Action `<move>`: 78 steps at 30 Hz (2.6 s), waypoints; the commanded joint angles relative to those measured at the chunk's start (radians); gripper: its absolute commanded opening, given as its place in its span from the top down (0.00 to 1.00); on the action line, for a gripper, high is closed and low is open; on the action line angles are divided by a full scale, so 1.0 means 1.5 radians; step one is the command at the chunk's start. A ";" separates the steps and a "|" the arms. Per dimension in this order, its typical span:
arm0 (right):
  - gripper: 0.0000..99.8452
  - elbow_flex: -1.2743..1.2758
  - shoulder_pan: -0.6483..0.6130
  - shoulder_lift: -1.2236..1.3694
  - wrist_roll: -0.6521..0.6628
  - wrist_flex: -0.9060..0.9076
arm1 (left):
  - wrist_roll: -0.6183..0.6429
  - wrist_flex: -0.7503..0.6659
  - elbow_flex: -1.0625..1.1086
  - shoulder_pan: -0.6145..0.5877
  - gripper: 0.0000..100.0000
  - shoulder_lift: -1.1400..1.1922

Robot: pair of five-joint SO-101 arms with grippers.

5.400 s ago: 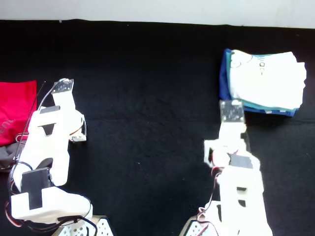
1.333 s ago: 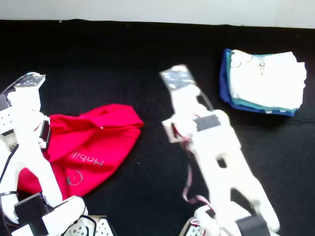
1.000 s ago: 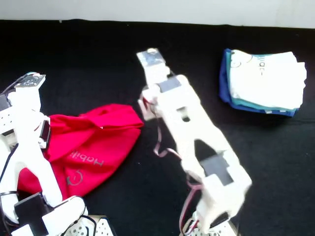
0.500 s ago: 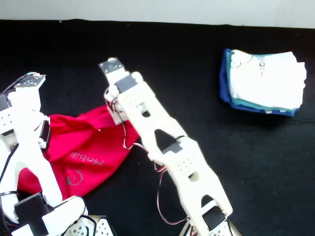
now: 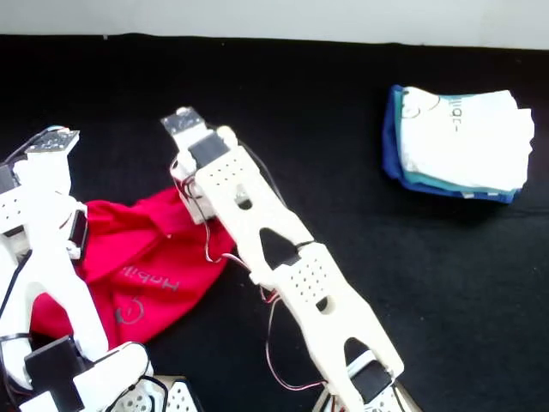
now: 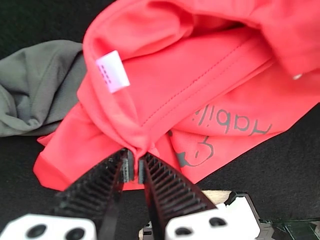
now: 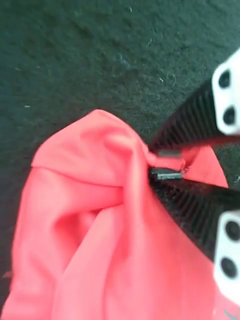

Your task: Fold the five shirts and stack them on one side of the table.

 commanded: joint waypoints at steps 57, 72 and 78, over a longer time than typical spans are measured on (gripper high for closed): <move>0.99 -0.279 0.510 -0.699 0.144 -0.099 | 0.135 0.172 -0.914 0.281 0.99 -0.008; 0.99 -0.279 0.510 -0.824 0.144 -0.095 | 0.134 0.171 -0.766 0.180 0.99 -0.131; 0.99 -0.279 0.510 -0.850 0.144 -0.093 | 0.134 0.172 -0.717 0.180 0.99 -0.219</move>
